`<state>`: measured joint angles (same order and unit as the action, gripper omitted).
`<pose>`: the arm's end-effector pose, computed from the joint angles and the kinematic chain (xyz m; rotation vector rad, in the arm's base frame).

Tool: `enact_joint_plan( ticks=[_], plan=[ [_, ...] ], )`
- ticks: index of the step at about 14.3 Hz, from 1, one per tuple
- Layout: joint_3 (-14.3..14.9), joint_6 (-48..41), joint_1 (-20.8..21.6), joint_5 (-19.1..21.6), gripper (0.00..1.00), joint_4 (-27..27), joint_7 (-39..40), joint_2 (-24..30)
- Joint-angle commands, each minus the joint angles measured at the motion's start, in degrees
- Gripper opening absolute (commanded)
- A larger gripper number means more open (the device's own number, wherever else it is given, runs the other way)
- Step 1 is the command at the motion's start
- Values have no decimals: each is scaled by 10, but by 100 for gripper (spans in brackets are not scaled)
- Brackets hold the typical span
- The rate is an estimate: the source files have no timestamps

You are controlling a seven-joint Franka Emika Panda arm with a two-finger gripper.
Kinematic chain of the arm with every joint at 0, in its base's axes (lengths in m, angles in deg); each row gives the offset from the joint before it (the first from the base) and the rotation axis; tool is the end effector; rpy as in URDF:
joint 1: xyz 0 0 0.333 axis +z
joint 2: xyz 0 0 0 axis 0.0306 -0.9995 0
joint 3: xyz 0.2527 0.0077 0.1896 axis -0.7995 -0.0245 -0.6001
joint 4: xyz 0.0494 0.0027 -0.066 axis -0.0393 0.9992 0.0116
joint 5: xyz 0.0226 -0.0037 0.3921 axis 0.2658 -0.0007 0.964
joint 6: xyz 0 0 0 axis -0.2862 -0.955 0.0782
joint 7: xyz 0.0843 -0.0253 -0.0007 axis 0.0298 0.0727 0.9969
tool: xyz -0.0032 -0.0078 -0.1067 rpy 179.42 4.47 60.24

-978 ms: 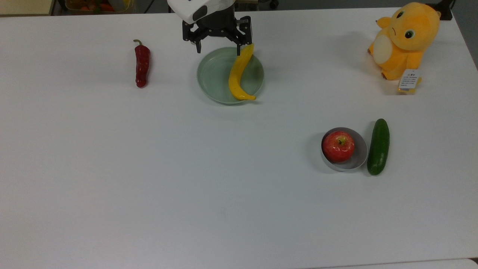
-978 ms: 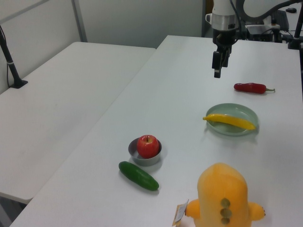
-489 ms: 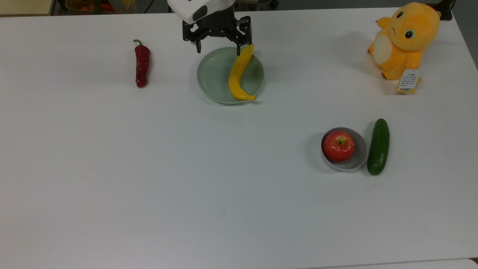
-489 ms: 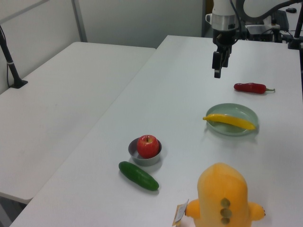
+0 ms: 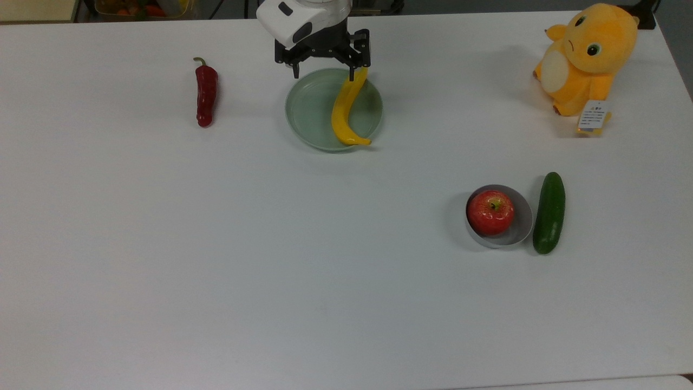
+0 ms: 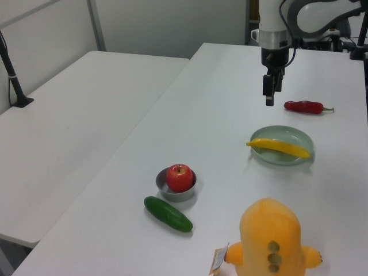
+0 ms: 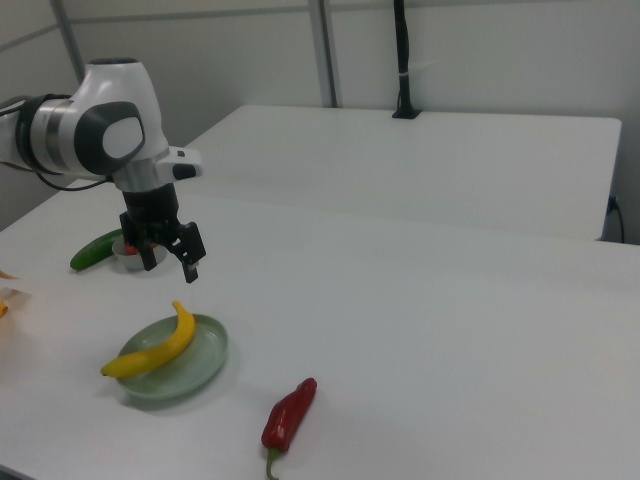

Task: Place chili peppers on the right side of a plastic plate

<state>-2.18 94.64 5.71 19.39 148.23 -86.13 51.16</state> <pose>0.5517 0.1014 0.4632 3.1279 0.0378 -0.0940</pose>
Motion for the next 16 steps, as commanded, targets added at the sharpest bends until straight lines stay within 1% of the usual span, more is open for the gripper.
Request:
enact_joint_plan(
  ticks=[1,2,4,7,9,11,14,16],
  plan=[
    [-4,2,-31,-44,100,29,18,20],
    [-3,-3,-39,-57,100,30,20,21],
    [-3,-12,-62,-82,100,48,54,27],
    [-3,-6,-96,-94,100,87,89,54],
    [-2,-5,-114,-106,100,107,114,57],
    [-1,-2,-129,-130,100,120,151,50],
    [0,15,-163,-133,100,124,157,35],
    [0,38,-182,-135,100,124,157,12]
  ],
)
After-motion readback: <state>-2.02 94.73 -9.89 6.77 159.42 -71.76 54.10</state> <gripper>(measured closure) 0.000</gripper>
